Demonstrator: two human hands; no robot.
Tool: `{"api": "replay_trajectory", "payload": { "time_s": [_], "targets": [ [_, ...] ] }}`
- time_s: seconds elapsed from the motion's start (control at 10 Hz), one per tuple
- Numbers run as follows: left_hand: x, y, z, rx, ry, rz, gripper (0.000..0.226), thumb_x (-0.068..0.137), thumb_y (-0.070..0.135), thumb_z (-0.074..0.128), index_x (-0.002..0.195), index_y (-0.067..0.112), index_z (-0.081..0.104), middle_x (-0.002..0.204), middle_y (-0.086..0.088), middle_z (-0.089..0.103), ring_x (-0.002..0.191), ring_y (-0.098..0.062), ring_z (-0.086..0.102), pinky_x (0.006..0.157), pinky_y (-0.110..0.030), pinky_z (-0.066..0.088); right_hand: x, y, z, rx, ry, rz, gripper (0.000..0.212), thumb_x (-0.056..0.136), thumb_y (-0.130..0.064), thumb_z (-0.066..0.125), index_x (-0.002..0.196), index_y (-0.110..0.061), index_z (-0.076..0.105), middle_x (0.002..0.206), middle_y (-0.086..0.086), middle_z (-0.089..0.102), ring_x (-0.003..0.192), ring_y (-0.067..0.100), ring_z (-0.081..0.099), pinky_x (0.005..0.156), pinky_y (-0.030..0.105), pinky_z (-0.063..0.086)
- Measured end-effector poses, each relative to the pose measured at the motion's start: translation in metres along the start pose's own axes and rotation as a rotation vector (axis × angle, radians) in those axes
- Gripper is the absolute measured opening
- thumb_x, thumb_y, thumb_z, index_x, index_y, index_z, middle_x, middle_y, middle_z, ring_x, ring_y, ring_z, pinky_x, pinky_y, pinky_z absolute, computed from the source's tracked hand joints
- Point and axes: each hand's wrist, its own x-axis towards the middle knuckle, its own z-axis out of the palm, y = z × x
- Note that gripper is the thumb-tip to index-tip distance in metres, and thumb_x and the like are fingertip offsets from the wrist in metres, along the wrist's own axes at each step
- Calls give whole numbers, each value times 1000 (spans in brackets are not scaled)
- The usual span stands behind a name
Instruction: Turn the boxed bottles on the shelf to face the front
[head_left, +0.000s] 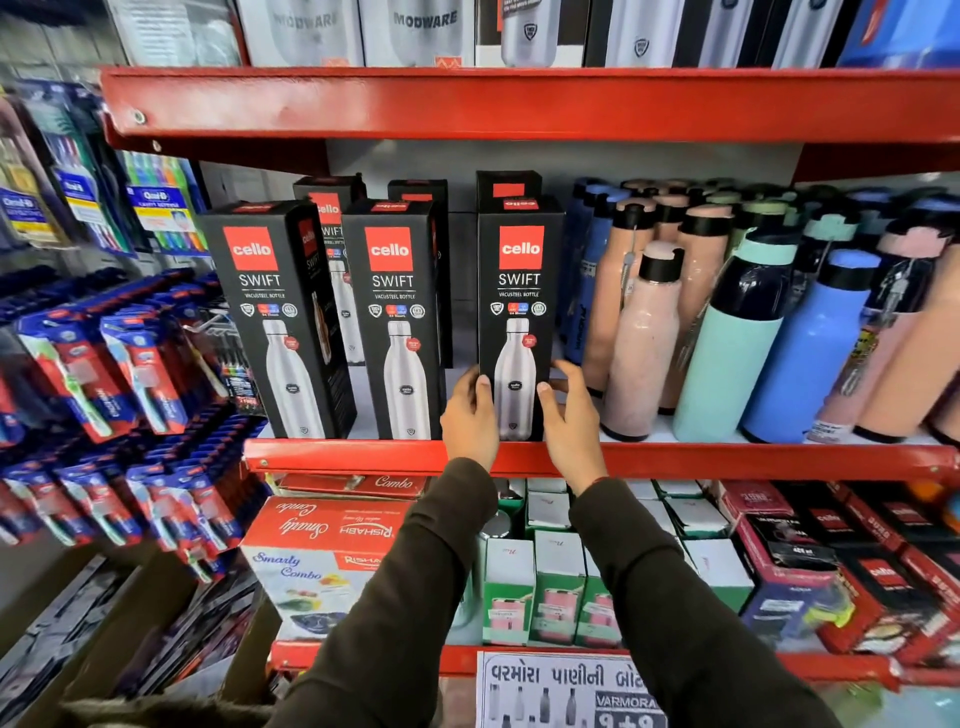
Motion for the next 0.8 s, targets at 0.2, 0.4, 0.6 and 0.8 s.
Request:
{"api": "replay_trajectory", "payload": {
  "time_s": [0.2, 0.4, 0.6, 0.8],
  "targets": [
    [-9, 3, -7, -7, -4, 14, 40, 102, 31, 44, 138, 15, 54, 137, -6, 60, 127, -20, 53, 99, -20, 33, -10, -4, -2, -21, 8, -27, 35, 102, -33, 46, 133, -45, 39, 136, -1, 55, 119, 20, 56, 104, 44, 46],
    [-16, 4, -11, -23, -25, 8, 39, 102, 31, 45, 136, 16, 54, 135, -5, 61, 119, -13, 55, 99, -22, 36, -16, -9, -2, -39, 21, -24, 35, 101, -32, 46, 132, -47, 37, 135, -3, 54, 121, 21, 55, 106, 46, 46],
    [-19, 9, -11, -34, -80, -3, 44, 103, 29, 42, 144, 13, 46, 144, -7, 54, 135, -21, 48, 109, -25, 33, -15, -13, -6, -55, -44, 23, 39, 103, -27, 45, 140, -36, 37, 141, 1, 52, 124, 21, 54, 109, 45, 43],
    [-45, 13, -15, -46, -24, 247, 56, 103, 33, 43, 154, 24, 23, 160, 4, 28, 140, 9, 25, 115, -20, 20, -16, -54, -38, 30, 44, 57, 35, 103, -17, 45, 138, -15, 44, 123, 6, 59, 121, 28, 58, 104, 36, 45]
  ]
}}
